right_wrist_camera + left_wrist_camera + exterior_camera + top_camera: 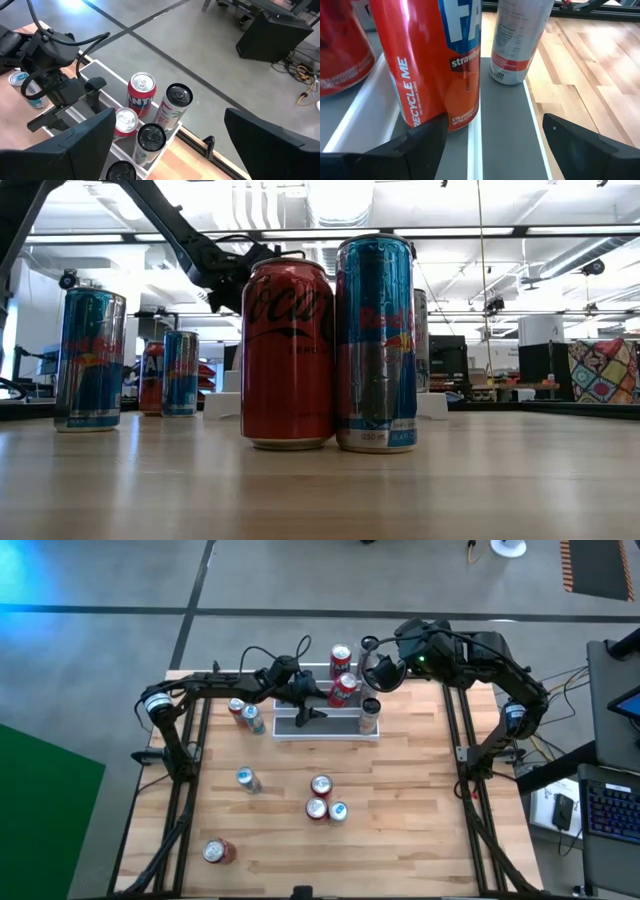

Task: Place canned beverage on shelf
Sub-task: Put the bottom orange soda can on the middle tier of the shelf aligned with the other orange soda can

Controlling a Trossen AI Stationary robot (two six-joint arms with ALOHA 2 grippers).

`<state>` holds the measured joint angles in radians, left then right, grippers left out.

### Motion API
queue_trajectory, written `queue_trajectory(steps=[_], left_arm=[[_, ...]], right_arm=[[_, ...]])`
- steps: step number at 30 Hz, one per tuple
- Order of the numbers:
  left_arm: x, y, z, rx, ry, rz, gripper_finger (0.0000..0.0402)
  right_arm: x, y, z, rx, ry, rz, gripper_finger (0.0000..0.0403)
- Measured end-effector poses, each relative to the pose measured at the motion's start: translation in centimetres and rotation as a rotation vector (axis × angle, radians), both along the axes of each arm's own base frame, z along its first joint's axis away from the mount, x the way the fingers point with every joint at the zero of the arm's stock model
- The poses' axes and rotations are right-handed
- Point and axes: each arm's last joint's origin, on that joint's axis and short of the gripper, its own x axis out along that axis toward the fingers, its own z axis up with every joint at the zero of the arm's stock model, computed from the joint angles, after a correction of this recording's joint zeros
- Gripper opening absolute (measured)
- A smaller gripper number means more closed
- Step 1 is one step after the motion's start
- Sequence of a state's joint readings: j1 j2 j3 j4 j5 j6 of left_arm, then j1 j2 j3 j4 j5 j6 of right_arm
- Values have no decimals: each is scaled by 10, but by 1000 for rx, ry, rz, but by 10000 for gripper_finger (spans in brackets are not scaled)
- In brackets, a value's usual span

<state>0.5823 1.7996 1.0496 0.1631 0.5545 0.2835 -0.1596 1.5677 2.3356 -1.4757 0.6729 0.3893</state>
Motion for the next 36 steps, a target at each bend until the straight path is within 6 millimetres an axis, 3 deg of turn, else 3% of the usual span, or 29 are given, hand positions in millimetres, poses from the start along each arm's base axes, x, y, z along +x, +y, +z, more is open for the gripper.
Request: queue_trajectory(steps=[30, 36], left_arm=[[1, -9, -5, -53, 67, 19, 310], [-13, 0, 1, -122, 129, 126, 310]], right_arm=[[3, 0, 2, -7, -19, 34, 363], [2, 0, 3, -12, -7, 38, 363]])
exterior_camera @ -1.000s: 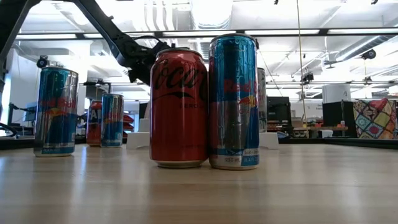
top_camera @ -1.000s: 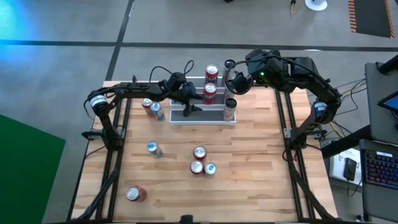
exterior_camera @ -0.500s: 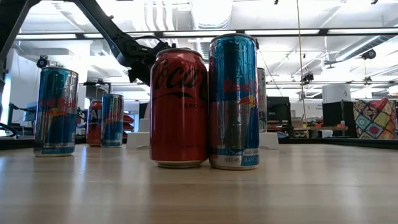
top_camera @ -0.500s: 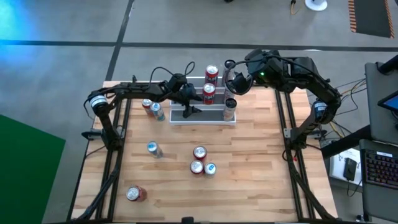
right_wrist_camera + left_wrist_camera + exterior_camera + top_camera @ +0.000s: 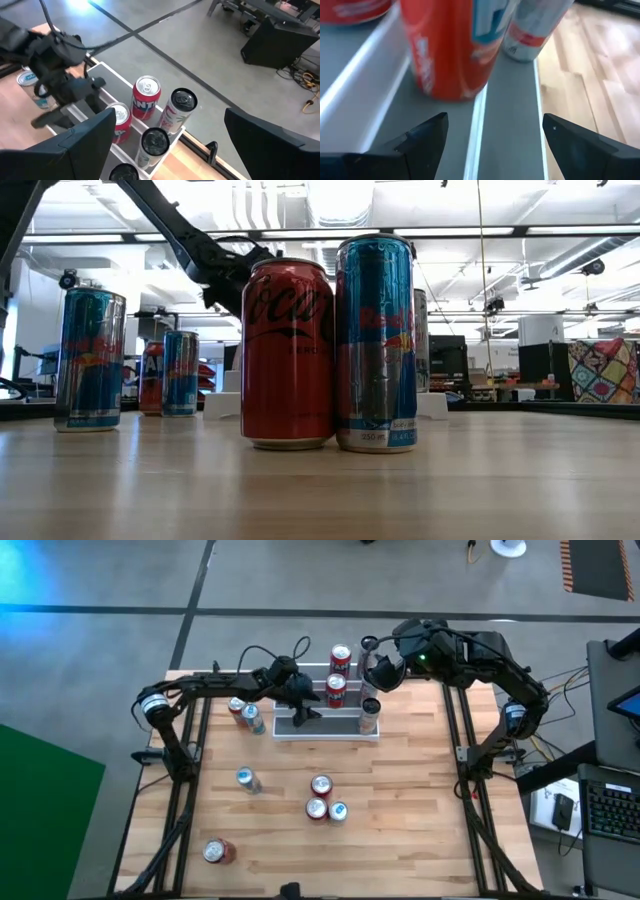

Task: Place canned beverage on shelf
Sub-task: Put the bottom orange soda can on the middle tier of the shelf aligned with the other orange soda can

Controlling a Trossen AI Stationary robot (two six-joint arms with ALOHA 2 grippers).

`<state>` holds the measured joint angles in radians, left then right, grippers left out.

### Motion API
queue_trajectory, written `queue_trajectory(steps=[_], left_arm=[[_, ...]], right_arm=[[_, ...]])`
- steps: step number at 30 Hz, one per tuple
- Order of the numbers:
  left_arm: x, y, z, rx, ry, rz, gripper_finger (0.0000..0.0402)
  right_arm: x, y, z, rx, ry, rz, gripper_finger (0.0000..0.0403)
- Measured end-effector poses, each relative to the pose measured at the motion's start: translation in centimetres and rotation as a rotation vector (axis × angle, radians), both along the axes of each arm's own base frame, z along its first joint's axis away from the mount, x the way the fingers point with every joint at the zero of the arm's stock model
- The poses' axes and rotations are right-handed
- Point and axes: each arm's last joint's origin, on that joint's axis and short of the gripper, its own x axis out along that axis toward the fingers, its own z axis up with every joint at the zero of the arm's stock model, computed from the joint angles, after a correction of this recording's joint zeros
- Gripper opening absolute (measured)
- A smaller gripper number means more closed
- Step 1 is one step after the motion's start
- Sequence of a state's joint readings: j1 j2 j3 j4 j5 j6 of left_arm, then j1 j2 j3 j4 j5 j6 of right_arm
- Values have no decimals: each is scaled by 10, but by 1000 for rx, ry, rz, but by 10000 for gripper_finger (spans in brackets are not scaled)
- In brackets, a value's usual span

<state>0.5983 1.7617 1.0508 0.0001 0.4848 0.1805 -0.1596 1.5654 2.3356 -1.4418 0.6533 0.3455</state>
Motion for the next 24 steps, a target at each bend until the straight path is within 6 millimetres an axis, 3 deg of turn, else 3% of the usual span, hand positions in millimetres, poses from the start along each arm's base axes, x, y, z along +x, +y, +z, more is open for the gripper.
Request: queue_trajectory(steps=[9, 19, 24], left_arm=[[-31, -8, 20, 31, 28, 97, 310], [-14, -5, 18, -4, -113, 291, 311], [-6, -11, 24, 74, -179, 240, 311]], right_arm=[[-1, 2, 1, -5, 23, 53, 363], [4, 4, -3, 18, 7, 90, 363], [-3, 10, 0, 22, -2, 105, 363]])
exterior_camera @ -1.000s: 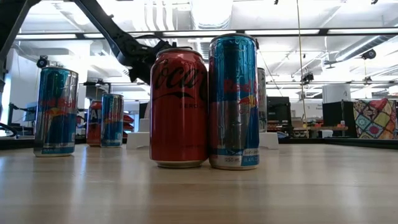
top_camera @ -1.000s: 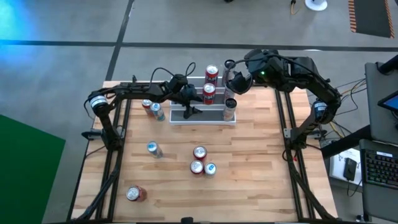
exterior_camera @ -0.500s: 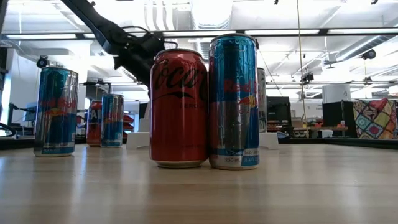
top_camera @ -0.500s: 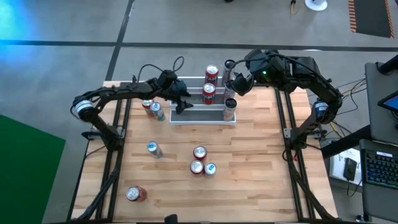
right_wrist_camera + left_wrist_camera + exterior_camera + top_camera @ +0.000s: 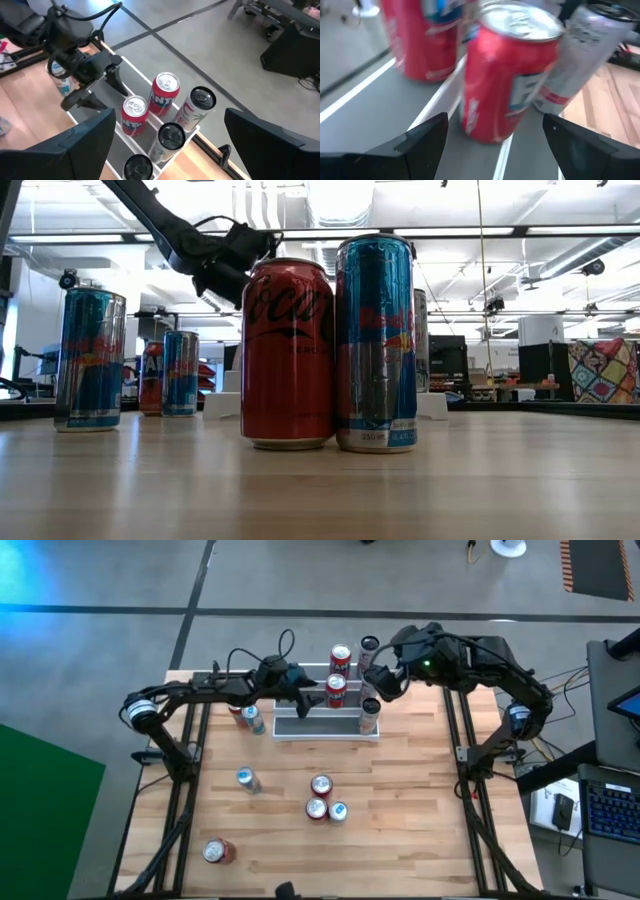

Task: Place canned beverage on shelf
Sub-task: Put the bottom orange soda can on the middle tier of the shelf aligned with the other orange soda can

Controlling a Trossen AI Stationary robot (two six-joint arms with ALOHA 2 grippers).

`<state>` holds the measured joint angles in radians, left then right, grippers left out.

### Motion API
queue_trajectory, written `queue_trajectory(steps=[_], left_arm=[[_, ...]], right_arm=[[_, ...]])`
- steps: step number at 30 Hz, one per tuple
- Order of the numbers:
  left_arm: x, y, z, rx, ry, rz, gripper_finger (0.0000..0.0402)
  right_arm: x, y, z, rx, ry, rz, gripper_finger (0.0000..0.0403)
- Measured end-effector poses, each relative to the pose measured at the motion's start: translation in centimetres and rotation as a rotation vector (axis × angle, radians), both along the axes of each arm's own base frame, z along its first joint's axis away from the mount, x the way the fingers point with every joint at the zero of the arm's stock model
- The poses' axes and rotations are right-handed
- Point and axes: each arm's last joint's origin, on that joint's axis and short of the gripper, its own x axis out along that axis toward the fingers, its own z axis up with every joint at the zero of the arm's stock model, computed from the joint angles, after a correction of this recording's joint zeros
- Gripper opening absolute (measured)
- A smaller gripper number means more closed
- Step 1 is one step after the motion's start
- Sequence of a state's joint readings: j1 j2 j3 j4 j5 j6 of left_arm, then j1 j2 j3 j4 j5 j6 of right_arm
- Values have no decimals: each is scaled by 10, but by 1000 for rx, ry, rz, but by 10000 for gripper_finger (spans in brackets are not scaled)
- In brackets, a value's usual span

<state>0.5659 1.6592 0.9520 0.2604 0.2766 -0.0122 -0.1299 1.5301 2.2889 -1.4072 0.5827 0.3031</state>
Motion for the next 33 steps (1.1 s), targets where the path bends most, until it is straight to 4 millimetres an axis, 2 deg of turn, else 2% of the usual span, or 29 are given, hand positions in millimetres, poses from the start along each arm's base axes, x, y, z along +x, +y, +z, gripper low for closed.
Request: queue_trajectory(steps=[5, 11, 18, 24, 33], left_arm=[[9, -12, 4, 81, -65, -86, 311], [15, -8, -2, 86, -105, -19, 312], [23, -7, -18, 46, -107, -11, 337], [34, -1, -15, 46, -124, 22, 361], [40, 3, -17, 50, -117, 43, 349]], right_arm=[[-13, 3, 4, 14, -36, -12, 363], [-22, 4, 1, 24, -37, -24, 363], [-23, 4, -2, 29, -30, -29, 363], [-24, 4, -1, 23, -30, -32, 363], [-25, 4, -1, 21, -31, -33, 363]])
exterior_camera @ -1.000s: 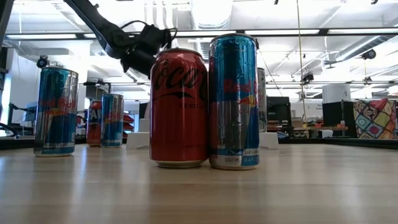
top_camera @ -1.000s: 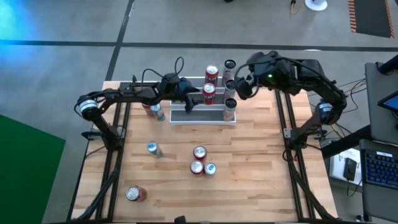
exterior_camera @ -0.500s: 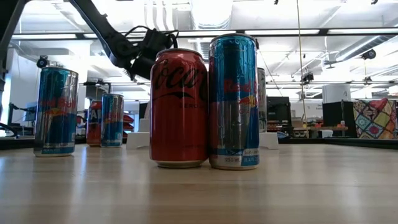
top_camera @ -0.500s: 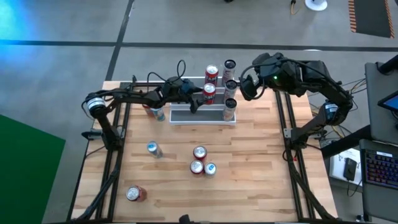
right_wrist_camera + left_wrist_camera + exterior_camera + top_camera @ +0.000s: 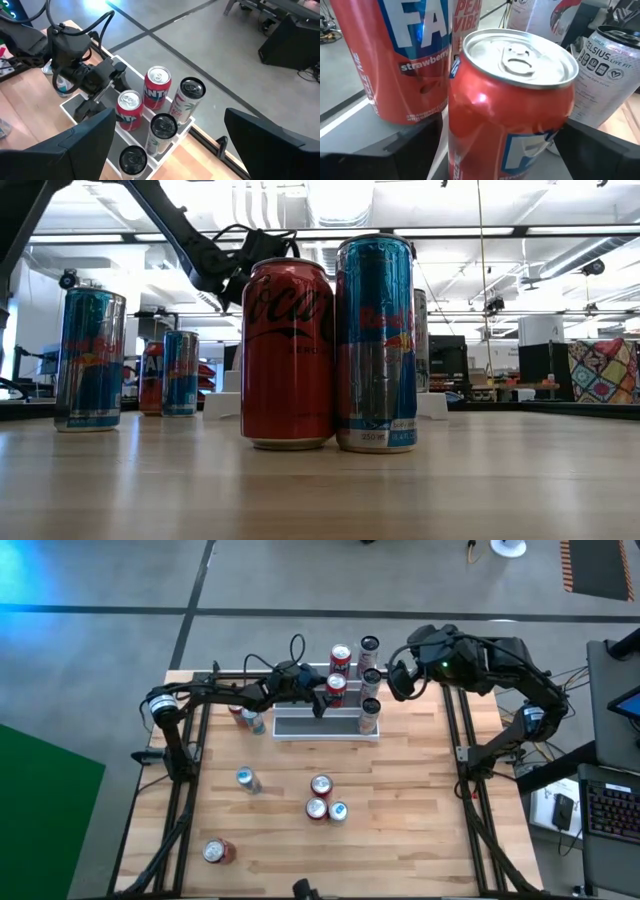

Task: Place canned beverage on shelf
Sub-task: Put the bottom orange soda can on the middle tier of the shelf aligned with the other orange soda can

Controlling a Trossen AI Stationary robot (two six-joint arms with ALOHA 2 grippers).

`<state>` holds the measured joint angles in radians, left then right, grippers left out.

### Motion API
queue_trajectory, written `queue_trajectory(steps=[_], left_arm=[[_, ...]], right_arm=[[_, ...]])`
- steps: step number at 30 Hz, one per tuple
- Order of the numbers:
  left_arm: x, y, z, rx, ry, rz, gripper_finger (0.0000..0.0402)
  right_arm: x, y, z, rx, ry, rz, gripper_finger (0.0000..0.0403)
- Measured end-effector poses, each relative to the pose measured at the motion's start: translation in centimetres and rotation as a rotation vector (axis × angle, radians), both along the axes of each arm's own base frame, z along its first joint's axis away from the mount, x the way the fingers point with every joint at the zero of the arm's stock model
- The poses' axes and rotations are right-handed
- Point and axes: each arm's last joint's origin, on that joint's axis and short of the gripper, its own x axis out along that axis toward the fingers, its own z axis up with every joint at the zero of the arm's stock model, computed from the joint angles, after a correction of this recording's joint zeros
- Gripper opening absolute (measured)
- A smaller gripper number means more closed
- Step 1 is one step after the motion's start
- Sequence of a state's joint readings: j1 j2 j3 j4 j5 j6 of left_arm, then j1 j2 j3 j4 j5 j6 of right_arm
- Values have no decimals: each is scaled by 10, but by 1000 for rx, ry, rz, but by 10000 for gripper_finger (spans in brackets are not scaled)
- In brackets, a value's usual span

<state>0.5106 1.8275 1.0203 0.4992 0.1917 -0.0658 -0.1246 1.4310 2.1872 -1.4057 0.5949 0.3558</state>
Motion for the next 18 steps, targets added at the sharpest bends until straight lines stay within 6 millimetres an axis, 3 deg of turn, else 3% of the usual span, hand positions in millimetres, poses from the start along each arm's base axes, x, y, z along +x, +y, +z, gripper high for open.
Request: queue_trajectory(steps=[8, 18], left_arm=[[0, 0, 1, -34, -20, 14, 285], [9, -10, 8, -33, -55, 32, 298]], right_arm=[[-6, 0, 3, -14, -4, -4, 363], [-8, -1, 4, -25, 5, 1, 363]])
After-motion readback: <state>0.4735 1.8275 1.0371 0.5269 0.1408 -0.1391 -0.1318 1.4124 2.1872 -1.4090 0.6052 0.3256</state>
